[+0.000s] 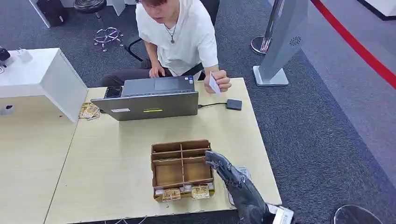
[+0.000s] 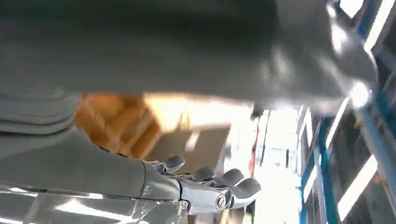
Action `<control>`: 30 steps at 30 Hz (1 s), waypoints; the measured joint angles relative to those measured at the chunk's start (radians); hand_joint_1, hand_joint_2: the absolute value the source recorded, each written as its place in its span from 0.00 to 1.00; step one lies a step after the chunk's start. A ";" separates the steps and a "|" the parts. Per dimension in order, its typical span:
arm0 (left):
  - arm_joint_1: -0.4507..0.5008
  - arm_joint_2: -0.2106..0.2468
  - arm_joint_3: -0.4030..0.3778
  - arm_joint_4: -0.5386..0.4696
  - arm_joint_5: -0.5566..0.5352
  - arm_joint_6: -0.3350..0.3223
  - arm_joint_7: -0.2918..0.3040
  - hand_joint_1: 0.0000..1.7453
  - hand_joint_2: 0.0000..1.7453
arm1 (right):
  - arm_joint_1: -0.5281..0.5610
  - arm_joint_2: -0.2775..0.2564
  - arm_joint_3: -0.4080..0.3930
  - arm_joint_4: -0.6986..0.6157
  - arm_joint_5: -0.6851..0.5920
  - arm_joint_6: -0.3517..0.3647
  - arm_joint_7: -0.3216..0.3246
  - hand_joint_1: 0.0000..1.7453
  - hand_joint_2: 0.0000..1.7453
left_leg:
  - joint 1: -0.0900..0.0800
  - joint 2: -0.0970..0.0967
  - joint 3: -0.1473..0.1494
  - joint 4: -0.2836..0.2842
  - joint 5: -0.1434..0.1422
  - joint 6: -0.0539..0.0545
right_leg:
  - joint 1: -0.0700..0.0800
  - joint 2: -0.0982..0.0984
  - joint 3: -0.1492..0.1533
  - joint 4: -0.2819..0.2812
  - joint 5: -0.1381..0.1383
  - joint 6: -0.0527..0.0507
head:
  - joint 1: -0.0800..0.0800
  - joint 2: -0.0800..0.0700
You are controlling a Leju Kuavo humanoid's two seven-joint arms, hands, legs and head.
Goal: Pass the card to the sensor for recognition and then transmit it.
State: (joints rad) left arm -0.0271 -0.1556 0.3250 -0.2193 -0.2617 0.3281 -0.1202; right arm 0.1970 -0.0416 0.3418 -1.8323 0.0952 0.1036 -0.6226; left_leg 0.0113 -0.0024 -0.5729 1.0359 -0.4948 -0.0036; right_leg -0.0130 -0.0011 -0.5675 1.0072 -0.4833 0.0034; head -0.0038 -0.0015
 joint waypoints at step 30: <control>-0.004 -0.014 0.006 0.000 -0.101 -0.022 0.057 0.00 0.00 | -0.137 0.130 -0.042 -0.055 1.458 -0.794 0.371 0.00 1.00 | 0.000 0.000 0.000 0.000 0.001 0.000 | 0.000 0.000 0.000 0.000 0.001 0.000 | 0.000 0.000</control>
State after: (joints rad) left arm -0.0315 -0.1694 0.3307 -0.2190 -0.3628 0.3063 -0.0629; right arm 0.0601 0.0881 0.2998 -1.8875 1.5530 -0.6901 -0.2514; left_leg 0.0113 -0.0023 -0.5731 1.0361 -0.4936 -0.0031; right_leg -0.0131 -0.0011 -0.5673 1.0074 -0.4827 0.0039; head -0.0038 -0.0015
